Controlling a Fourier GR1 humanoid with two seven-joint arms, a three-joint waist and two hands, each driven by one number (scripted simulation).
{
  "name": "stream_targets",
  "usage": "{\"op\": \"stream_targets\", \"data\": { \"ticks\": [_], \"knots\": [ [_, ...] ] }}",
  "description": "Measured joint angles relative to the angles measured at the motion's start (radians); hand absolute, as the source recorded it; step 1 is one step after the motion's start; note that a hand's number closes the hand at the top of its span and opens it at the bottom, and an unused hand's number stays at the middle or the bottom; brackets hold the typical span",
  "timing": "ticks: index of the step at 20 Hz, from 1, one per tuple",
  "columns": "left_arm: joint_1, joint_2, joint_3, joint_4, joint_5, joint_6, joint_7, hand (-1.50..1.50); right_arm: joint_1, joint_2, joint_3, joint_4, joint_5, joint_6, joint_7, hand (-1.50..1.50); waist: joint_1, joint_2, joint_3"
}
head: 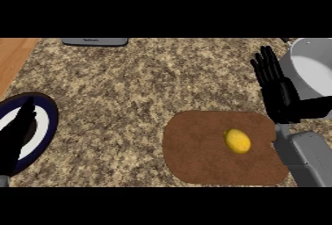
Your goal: Pick the lemon from the cutting board and place it in the pot
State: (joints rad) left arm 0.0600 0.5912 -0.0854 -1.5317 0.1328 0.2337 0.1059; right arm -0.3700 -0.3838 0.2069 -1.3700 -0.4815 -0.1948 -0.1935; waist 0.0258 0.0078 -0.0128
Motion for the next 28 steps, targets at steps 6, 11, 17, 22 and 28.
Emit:
{"op": "stream_targets", "data": {
  "ticks": [6,11,17,22,28],
  "knots": [
    [-0.041,-0.096,-0.093,0.014,0.042,-0.08,0.003,0.0,0.014,-0.076,0.206,-0.01,0.096,0.232,0.045,1.5,-0.029,0.0,0.007],
    [-0.051,-0.172,-0.154,0.031,0.097,-0.139,0.019,0.0,0.071,-0.123,0.199,-0.049,0.296,0.077,-0.166,-1.5,-0.072,-0.01,0.01],
    [-0.097,-0.243,-0.189,0.101,0.096,-0.176,0.007,0.0,0.248,-0.126,0.129,-0.181,0.253,0.102,-0.413,-1.5,-0.057,-0.009,0.013],
    [-0.121,-0.266,-0.189,0.13,0.091,-0.192,0.007,0.0,0.311,-0.28,0.104,-0.367,0.251,0.16,-0.228,-1.5,-0.05,-0.012,0.011],
    [-0.157,-0.283,-0.181,0.162,0.081,-0.206,0.01,0.0,0.271,-0.39,0.084,-0.48,0.183,0.239,0.096,-1.5,-0.036,-0.01,0.011]
  ]
}}
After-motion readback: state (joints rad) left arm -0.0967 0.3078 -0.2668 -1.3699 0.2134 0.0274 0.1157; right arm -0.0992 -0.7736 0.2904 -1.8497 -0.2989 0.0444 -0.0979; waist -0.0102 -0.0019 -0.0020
